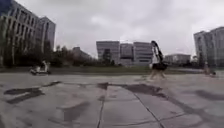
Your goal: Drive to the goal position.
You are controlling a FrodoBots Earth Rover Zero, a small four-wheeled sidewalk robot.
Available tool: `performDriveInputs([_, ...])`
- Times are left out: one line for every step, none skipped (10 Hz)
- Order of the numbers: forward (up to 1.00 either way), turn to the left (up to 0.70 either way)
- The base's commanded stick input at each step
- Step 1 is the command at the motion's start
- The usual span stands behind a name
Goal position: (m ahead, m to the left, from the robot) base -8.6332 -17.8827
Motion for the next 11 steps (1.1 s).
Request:
performDriveInputs([0.70, -0.35])
performDriveInputs([0.70, -0.35])
performDriveInputs([0.70, -0.35])
performDriveInputs([0.70, -0.35])
performDriveInputs([0.70, -0.35])
performDriveInputs([0.70, -0.35])
performDriveInputs([0.70, -0.35])
performDriveInputs([0.70, -0.35])
performDriveInputs([0.70, -0.35])
performDriveInputs([0.70, -0.35])
performDriveInputs([0.70, -0.35])
